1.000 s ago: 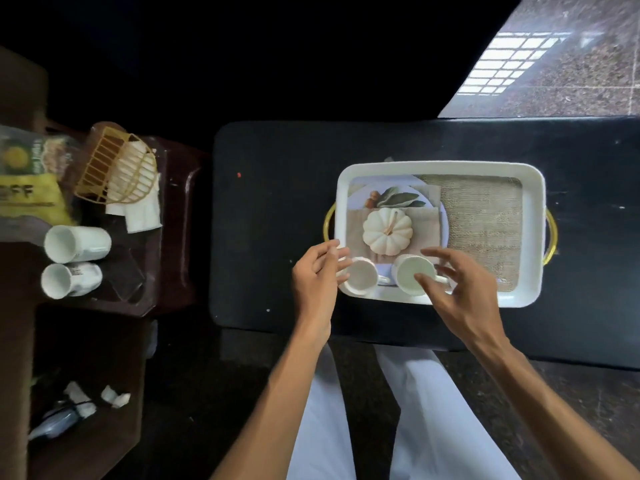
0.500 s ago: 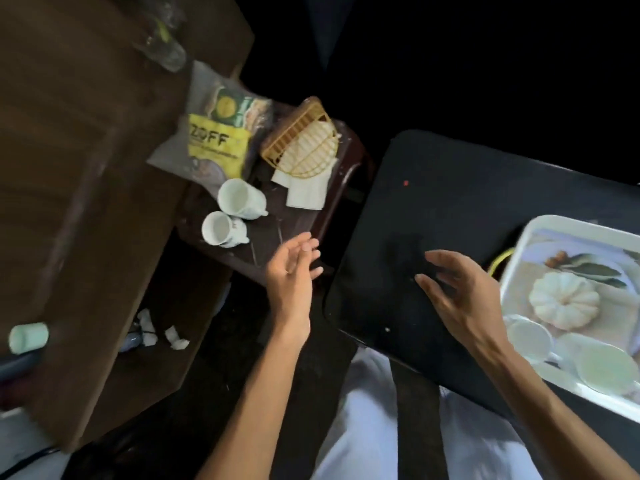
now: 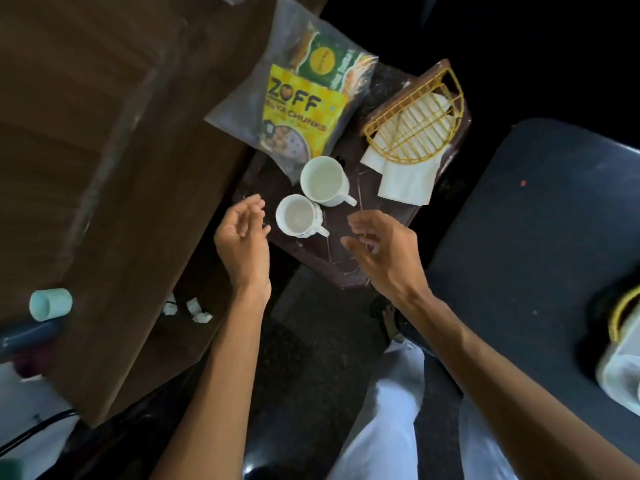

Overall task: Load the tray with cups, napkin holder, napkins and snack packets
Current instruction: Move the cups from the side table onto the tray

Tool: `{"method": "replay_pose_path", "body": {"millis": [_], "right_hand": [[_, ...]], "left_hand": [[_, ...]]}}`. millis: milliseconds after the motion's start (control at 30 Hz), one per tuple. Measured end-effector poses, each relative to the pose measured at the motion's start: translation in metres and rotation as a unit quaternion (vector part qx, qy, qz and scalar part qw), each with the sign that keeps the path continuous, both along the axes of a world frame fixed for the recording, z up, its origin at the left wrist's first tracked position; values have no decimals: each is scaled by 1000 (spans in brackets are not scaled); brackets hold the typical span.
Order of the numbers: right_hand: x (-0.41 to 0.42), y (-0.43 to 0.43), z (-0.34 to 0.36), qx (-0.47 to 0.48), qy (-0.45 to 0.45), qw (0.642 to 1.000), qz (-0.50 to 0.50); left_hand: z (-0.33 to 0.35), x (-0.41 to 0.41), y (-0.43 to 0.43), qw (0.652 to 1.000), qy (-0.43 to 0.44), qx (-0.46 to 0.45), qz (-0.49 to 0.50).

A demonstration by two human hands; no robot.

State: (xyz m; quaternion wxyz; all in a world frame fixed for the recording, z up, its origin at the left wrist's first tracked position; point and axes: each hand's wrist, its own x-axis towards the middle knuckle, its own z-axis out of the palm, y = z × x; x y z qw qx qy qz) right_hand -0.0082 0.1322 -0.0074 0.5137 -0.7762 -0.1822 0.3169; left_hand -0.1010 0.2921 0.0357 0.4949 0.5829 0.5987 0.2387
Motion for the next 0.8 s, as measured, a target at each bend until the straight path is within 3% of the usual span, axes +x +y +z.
{"method": "replay_pose_path", "body": {"millis": [267,633,800], "right_hand": [[-14,35,-14,-44,10,998,51],[-11,36,-15,-20,-23,999,44],[-13,-4,-4,-10,-31,999,39]], "left_hand": [[-26,5,5,997,20,-70,-14],[-34,-1,-7,997,37,-63,-11],[-16,-4,-45,997,34,-61,-24]]}}
